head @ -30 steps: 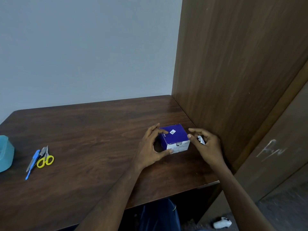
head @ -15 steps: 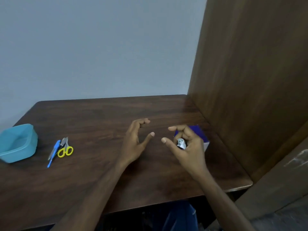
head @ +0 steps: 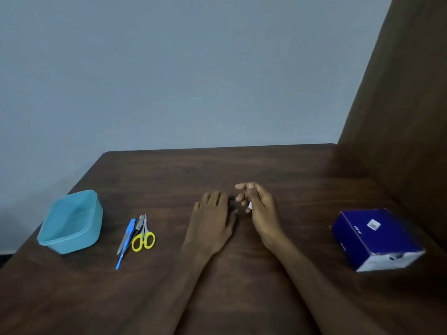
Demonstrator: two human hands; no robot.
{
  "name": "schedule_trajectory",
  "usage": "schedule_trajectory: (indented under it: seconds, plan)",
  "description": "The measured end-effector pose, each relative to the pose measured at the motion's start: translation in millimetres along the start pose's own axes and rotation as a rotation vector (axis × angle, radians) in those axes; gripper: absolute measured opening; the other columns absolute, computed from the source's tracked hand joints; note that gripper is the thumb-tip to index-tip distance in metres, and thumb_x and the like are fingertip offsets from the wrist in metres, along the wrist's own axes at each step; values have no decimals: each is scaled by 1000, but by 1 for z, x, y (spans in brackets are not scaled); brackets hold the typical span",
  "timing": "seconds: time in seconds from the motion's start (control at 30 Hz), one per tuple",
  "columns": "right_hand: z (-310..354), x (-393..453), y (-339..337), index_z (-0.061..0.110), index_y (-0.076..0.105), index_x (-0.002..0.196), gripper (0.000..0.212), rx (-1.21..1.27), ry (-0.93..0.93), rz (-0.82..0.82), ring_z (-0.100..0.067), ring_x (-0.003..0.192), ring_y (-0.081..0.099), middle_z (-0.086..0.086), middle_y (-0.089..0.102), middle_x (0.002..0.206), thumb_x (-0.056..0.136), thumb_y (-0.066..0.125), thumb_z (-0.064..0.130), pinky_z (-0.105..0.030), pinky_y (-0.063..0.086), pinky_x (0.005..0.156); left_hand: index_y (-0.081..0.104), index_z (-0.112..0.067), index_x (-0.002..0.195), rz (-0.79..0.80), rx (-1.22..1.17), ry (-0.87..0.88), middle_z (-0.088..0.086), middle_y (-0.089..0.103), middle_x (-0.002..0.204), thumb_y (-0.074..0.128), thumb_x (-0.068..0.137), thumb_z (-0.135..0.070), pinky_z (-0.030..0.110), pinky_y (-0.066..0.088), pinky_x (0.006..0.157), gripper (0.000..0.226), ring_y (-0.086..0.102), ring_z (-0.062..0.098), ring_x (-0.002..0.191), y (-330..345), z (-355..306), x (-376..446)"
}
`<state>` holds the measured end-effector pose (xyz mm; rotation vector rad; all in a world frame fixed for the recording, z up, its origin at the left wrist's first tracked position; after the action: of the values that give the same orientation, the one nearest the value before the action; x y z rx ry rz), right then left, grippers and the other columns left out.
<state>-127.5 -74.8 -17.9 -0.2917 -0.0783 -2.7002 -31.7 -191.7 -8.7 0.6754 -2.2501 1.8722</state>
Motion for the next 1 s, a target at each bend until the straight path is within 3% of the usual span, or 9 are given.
schedule_trajectory:
  seconds: [0.13,0.27,0.37,0.43,0.53,0.7,0.8,0.9,1.0]
  plan:
    - [-6,20,1,14,73,110,41,130,98,14,-9,72,61,-1,74,83,101,50,47,-23,47,59,55,-24,125,-5,-92,5,-6,59,120,53,101,-44,42,49,87,32,56,22,116,2,8,5]
    - [1,23,4,11,69,114,54,428,264,28,-13,70,66,-3,69,85,106,43,58,-27,45,59,58,-24,126,-122,-137,73,-9,62,117,56,99,-49,42,53,82,37,62,19,109,-13,-7,0]
    - [5,14,11,9,67,122,62,570,336,68,-13,70,69,-5,67,86,101,41,62,-29,54,66,62,-21,121,-195,-137,87,-10,61,108,57,100,-56,29,47,66,42,60,13,98,-17,-24,0]
    - [5,10,16,7,66,127,73,601,342,89,-17,78,67,-9,68,94,93,46,68,-29,59,72,60,-24,126,-156,-154,48,-14,59,109,58,98,-58,15,30,56,44,58,5,97,-13,-27,0]
    - [1,6,19,9,65,132,77,535,314,96,-17,82,69,-12,70,106,97,45,75,-28,59,73,60,-35,126,-99,-215,-23,-19,59,114,63,96,-54,7,22,57,36,58,2,100,-6,-19,0]
    - [-3,9,17,12,66,129,70,489,284,75,-23,101,72,-17,71,118,96,52,72,-36,59,90,67,-35,111,-182,-237,-88,-19,67,97,70,97,-43,13,32,55,17,61,-1,78,-7,-9,3]
    - [-6,14,2,24,71,120,45,185,110,25,-19,111,74,0,77,117,94,59,59,-41,61,93,73,-35,107,-245,-390,-164,-21,73,90,82,93,-33,24,52,59,17,67,-3,69,-10,2,8]
    - [3,15,-13,26,75,106,16,-61,-108,38,-15,96,75,5,78,104,100,64,36,-43,61,83,76,-30,108,-276,-558,-109,-22,77,97,85,92,-19,26,60,72,21,73,-4,79,-12,5,12]
    - [15,13,-20,23,76,95,7,-265,-294,47,-16,84,71,7,76,93,100,72,20,-43,57,75,75,-25,111,-293,-614,-103,-20,78,103,83,92,-9,27,64,74,26,76,-2,88,-8,9,15]
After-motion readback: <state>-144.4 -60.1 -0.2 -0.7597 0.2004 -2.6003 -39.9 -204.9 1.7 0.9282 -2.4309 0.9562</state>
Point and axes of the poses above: each hand's wrist, its own x-axis towards the middle knuckle, its own y-axis out of the palm, z = x × y, the point moved 4 cm from there along x, towards the middle knuckle
